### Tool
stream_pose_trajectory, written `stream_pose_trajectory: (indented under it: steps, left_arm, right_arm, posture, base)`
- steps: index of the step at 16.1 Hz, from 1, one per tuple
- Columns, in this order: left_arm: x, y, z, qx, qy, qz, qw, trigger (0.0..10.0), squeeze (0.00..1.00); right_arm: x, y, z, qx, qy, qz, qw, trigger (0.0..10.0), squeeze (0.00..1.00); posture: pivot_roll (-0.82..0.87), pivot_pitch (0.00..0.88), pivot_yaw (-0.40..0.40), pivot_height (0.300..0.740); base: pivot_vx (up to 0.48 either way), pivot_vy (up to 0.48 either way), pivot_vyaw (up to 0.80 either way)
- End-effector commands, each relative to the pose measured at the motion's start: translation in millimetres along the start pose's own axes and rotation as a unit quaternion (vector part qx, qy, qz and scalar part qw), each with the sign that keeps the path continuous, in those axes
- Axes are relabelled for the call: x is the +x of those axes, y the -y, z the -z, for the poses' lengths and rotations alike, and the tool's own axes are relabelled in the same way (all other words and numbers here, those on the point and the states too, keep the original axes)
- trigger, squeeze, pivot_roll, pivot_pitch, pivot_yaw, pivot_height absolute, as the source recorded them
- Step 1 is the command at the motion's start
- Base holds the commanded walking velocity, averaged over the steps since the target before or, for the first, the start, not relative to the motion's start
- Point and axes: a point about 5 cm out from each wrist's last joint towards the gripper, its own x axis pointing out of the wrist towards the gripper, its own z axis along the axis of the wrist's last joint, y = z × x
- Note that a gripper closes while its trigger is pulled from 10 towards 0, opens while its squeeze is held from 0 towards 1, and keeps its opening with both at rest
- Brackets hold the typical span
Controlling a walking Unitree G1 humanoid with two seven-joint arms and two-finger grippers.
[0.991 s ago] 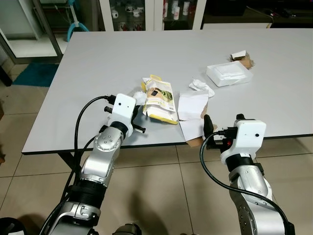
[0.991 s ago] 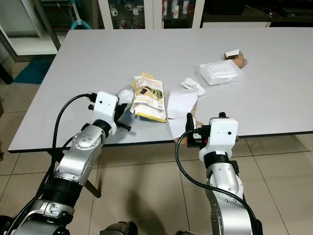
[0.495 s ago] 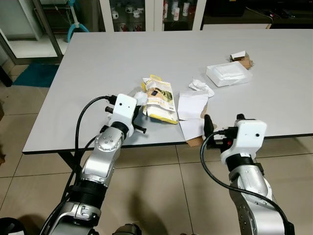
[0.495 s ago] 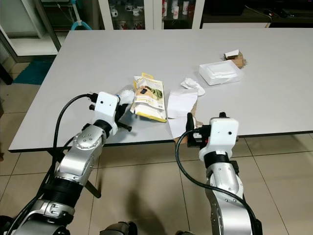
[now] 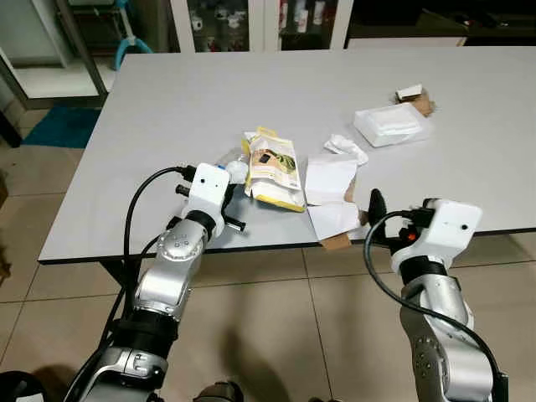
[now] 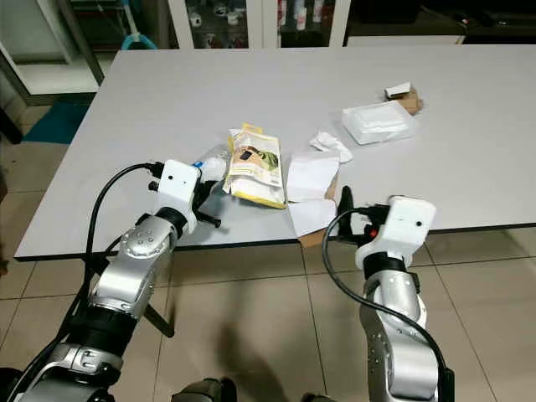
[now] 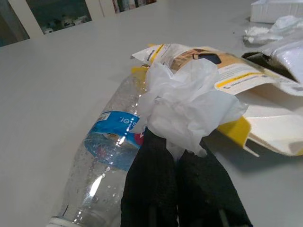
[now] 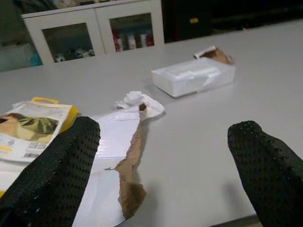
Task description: Picking trash to rubbish bin
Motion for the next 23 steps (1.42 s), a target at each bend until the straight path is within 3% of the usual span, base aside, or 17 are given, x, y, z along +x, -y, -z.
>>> stream_pose_trajectory:
  steps: [1,10,18,23]
  left_arm:
    - [-1.6,-1.7,-2,0.008,-0.001,0.003,1.000,10.0,0.00]
    - [-21.8,-19.1,1,0.040,-0.021,0.003,0.999,10.0,0.00]
    - [-29.7,-25.5,-1,0.049,-0.029,-0.006,0.998,10.0,0.00]
    - [-30.3,-25.5,-2,0.050,-0.030,-0.007,0.998,10.0,0.00]
  right_arm:
    - [4.1,1.3,4,0.015,-0.014,0.004,1.000,10.0,0.00]
    - [32.1,-13.5,17,0.060,-0.058,-0.004,0.997,10.0,0.00]
    - [38.9,-24.3,29,0.084,-0.084,-0.019,0.993,10.0,0.00]
    - [42.1,-32.4,20,0.100,-0.056,-0.034,0.993,10.0,0.00]
  posture:
    - [0.20,0.143,0.022,0.740]
    - [0.27,0.233,0.045,0.740]
    - [0.31,0.243,0.044,0.740]
    - [0.31,0.237,0.044,0.740]
  base:
    - [0.000,0.000,0.00]
    - [0.000,0.000,0.00]
    - [0.000,0.000,0.00]
    - [0.000,0.000,0.00]
